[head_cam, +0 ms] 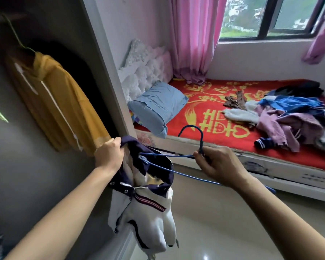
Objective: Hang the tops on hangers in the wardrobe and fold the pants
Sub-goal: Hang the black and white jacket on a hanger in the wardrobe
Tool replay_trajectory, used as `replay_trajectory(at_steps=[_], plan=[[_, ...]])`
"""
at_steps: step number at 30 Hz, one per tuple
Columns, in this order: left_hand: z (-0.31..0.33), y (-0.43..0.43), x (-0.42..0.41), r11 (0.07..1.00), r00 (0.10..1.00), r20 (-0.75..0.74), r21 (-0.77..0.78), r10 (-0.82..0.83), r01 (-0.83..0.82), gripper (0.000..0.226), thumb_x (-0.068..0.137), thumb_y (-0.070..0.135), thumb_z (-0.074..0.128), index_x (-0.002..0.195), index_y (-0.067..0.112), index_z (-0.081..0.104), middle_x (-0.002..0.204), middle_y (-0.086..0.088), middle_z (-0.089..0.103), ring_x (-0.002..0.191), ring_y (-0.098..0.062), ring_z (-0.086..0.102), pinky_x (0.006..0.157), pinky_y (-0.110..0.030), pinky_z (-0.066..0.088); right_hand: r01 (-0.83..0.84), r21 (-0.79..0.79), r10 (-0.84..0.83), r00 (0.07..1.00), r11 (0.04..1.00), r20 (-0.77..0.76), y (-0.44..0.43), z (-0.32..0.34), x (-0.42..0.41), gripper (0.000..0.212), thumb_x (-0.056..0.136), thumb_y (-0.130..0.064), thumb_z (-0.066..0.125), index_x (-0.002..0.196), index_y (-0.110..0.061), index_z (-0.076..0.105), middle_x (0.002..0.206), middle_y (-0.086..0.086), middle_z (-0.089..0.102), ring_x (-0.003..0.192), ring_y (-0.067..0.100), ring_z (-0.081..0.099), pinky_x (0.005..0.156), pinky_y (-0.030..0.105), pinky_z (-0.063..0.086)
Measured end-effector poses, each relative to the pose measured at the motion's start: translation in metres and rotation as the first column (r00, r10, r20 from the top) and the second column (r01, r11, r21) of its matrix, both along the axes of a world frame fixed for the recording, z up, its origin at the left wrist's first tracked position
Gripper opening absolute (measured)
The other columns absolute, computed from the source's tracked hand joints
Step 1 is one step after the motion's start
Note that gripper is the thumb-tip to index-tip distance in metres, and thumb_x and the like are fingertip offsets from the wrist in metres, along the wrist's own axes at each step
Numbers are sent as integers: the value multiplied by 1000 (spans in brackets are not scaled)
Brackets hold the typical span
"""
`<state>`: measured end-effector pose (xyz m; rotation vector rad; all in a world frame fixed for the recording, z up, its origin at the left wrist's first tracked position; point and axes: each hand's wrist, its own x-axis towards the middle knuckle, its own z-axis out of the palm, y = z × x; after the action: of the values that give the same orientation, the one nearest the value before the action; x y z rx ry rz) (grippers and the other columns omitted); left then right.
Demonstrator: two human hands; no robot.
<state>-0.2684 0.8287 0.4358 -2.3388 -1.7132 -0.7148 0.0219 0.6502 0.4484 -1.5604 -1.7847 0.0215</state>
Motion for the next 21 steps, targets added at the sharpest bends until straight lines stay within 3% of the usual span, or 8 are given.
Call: replay_trajectory(at_steps=[3,6,9,12,14,17,19,21], plan=[[8,-4,15,994,993,64,-19,-103,104,15,89,21,65,81,9,61,79,-12,61,72,-41,62,54,-37,40,-32,-26,34,998,999,47,7,0,-27,31,96,-25,57,69,-24,43,55,-9,35,49,23,37,48,40,40],[21,-11,35,979,957,222,-31,-188,200,12,90,22,67,93,12,72,88,-13,60,78,-38,62,63,-37,45,22,-104,-22,1000,994,3,37,-8,-54,30,100,-30,53,73,-16,56,62,3,55,59,31,53,57,43,44],[35,-18,41,957,901,336,8,-274,289,18,84,17,72,101,13,76,88,-12,62,81,-35,62,69,-33,47,86,-259,-85,996,962,13,57,-28,-87,35,102,-34,47,84,-9,64,84,16,70,84,40,63,69,44,45],[55,-11,36,959,878,396,27,-268,281,19,81,21,75,100,19,76,83,-5,61,77,-29,62,67,-27,42,149,-155,-168,979,977,-117,64,-32,-95,38,102,-33,51,75,-7,59,73,16,66,74,37,61,62,41,39],[65,-6,30,960,866,434,-13,-247,280,19,80,24,78,99,21,75,87,-4,65,80,-25,63,70,-27,45,233,-2,-225,935,972,-274,70,-18,-88,36,100,-31,56,68,-16,51,57,1,57,56,20,52,56,33,30],[70,-12,21,949,830,496,-37,-256,314,19,81,25,79,99,22,77,91,-3,70,85,-20,66,74,-26,48,308,159,-216,879,938,-425,77,1,-90,36,98,-33,57,66,-29,42,48,-13,43,48,5,42,50,20,23],[78,-18,20,926,752,573,30,-325,377,19,82,16,78,99,23,78,92,3,71,89,-9,67,79,-19,47,266,184,-156,872,946,-464,82,-1,-98,37,99,-31,57,66,-28,41,49,-13,45,47,3,42,49,15,25],[92,-24,27,885,671,614,103,-415,454,24,79,8,79,98,23,77,87,13,68,87,7,63,80,-7,44,202,74,-150,885,977,-441,89,-5,-106,37,100,-29,56,66,-21,47,52,-9,47,49,9,40,52,25,29]])
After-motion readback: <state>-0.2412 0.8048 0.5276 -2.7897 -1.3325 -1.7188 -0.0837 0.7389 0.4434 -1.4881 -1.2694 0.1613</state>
